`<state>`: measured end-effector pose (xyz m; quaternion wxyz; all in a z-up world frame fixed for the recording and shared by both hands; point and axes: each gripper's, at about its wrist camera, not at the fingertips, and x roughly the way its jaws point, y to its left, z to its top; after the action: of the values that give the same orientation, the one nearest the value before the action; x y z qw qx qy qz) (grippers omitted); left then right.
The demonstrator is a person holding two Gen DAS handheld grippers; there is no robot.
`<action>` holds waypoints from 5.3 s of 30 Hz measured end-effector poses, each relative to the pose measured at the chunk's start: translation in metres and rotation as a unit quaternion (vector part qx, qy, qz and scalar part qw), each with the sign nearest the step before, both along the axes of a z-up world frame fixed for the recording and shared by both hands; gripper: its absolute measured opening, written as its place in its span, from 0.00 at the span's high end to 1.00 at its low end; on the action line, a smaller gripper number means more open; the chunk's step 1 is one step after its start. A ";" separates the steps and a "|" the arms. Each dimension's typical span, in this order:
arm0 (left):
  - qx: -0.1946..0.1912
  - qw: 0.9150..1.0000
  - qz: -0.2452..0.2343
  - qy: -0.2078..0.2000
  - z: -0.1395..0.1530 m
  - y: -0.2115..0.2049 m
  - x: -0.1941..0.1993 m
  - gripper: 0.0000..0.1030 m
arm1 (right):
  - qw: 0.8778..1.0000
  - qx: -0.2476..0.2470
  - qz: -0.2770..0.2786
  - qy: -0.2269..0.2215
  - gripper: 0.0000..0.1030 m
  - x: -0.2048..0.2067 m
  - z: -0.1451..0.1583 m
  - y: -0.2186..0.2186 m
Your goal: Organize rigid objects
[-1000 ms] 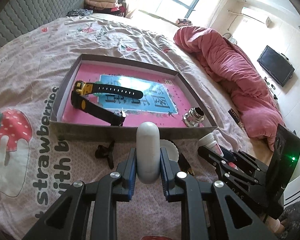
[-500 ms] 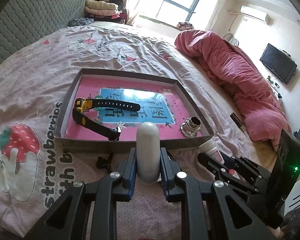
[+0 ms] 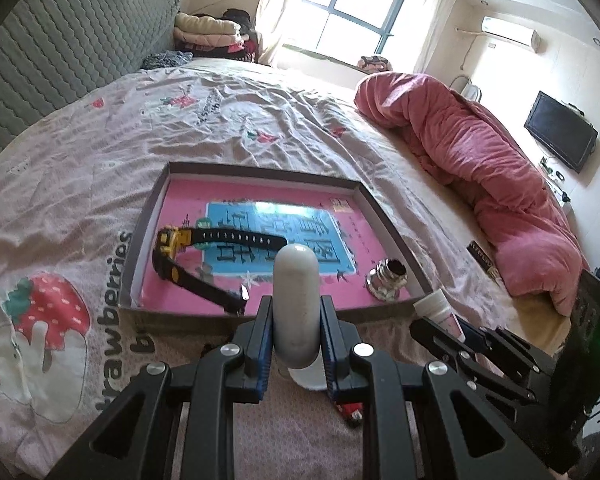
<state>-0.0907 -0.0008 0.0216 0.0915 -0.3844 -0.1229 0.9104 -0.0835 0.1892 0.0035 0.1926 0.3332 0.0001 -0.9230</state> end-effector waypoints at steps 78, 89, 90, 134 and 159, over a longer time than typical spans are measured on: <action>-0.060 0.993 0.020 -0.097 -0.059 -0.014 -0.097 0.79 | 0.984 0.103 -0.044 -0.142 0.73 -0.108 -0.039 -0.045; -0.056 0.993 0.021 -0.099 -0.059 -0.016 -0.098 0.79 | 0.986 0.082 -0.054 -0.133 0.73 -0.101 -0.034 -0.035; -0.056 0.993 0.021 -0.100 -0.059 -0.016 -0.097 0.79 | 0.987 0.080 -0.054 -0.131 0.73 -0.100 -0.034 -0.034; -0.057 0.993 0.029 -0.104 -0.046 -0.026 -0.075 0.79 | 0.994 0.067 -0.065 -0.053 0.56 -0.060 -0.010 -0.009; -0.051 0.996 0.028 -0.062 -0.006 -0.021 -0.059 0.79 | 0.995 0.069 -0.062 -0.039 0.54 -0.047 0.000 -0.007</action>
<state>-0.1496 -0.0216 0.0151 0.0385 -0.4410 -0.0929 0.8919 -0.1307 0.1819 0.0038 0.1120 0.3811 0.0354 -0.9170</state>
